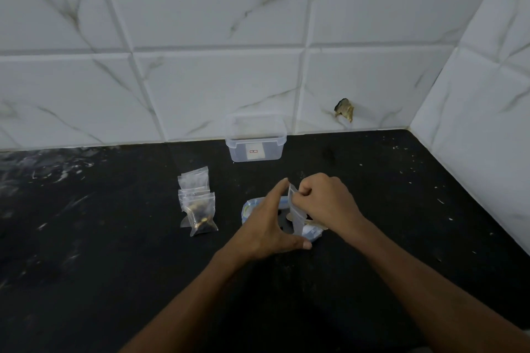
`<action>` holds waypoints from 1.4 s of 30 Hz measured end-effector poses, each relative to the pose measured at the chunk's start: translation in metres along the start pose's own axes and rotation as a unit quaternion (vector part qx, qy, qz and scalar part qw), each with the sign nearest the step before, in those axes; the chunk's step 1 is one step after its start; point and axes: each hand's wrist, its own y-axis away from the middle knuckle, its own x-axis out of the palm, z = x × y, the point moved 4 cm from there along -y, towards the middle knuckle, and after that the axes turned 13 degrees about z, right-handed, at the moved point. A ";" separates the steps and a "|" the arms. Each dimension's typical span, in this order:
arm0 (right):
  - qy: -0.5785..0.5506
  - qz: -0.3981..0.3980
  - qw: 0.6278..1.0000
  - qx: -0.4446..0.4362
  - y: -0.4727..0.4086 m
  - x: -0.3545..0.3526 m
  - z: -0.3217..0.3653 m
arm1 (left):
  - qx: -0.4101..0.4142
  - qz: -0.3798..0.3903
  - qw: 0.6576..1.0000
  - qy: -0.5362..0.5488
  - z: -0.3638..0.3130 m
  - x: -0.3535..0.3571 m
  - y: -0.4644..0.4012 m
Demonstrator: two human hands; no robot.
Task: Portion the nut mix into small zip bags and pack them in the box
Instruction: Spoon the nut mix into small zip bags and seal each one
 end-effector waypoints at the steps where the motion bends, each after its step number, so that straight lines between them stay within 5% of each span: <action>1: 0.002 0.003 1.000 -0.004 0.000 0.000 0.002 | 0.006 -0.008 1.000 0.015 0.001 0.000 -0.002; 12: -0.104 0.005 0.995 -0.005 -0.007 -0.005 -0.012 | 0.085 -0.134 0.978 0.135 0.008 -0.016 0.012; 16: 0.075 0.055 0.992 0.079 -0.009 0.024 -0.054 | 0.069 -0.151 0.970 0.175 0.024 -0.022 0.024; 31: 0.163 0.092 0.975 0.117 -0.029 0.050 -0.066 | 0.039 -0.114 0.970 0.212 0.061 -0.010 0.027; 42: 0.014 0.152 0.987 0.046 -0.021 0.076 -0.059 | 0.031 -0.096 0.964 0.248 0.064 -0.004 0.022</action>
